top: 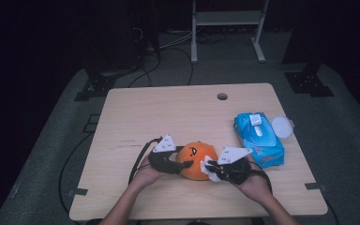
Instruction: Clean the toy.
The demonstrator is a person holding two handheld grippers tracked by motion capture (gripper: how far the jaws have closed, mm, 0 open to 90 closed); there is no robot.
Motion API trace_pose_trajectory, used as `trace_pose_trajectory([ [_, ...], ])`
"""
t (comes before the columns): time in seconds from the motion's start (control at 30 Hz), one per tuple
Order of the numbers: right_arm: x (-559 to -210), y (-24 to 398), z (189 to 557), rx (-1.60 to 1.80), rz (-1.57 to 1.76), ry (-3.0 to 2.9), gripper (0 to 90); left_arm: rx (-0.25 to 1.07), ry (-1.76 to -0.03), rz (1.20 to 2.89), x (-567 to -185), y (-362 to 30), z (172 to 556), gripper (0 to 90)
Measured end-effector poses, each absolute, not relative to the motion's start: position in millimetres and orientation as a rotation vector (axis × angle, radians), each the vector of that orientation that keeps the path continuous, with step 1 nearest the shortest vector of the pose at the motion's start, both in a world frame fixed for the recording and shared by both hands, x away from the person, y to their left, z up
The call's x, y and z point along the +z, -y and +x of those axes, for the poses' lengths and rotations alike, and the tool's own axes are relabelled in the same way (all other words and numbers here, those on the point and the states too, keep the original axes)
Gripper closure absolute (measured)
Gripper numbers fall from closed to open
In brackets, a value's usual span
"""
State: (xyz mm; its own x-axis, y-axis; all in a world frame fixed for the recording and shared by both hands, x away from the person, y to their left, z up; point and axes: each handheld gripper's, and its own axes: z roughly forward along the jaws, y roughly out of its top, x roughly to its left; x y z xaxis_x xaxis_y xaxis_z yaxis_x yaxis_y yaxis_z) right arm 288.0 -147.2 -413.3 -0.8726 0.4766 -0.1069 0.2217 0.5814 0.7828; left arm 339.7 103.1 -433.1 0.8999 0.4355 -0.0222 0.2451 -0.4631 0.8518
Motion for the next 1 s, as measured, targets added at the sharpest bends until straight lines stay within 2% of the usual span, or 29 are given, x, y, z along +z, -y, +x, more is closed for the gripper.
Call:
trace_pose_trajectory([
  [0.13, -413.2, 138.9, 288.5, 1.174, 0.528, -2.523, 80.8, 0.224, -0.515, 2.071, -434.5, -108.1, 343.0, 35.9],
  [0.4, -419.2, 174.8, 292.6, 1.122, 0.632, -2.513, 80.8, 0.186, -0.563, 2.04, -436.6, -111.9, 347.1, 35.3],
  [0.67, -414.9, 143.1, 287.0, 1.144, 0.508, -2.533, 80.5, 0.203, -0.55, 2.048, -435.9, -108.9, 346.1, 34.5],
  [0.87, -415.1, 168.9, 298.1, 1.15, 0.622, -2.488, 80.4, 0.189, -0.542, 2.044, -436.3, -110.1, 346.5, 34.0],
  [1.0, -420.4, 178.0, 302.9, 1.127, 0.67, -2.495, 80.3, 0.079, -0.491, 2.022, -431.8, -113.7, 346.8, 20.3],
])
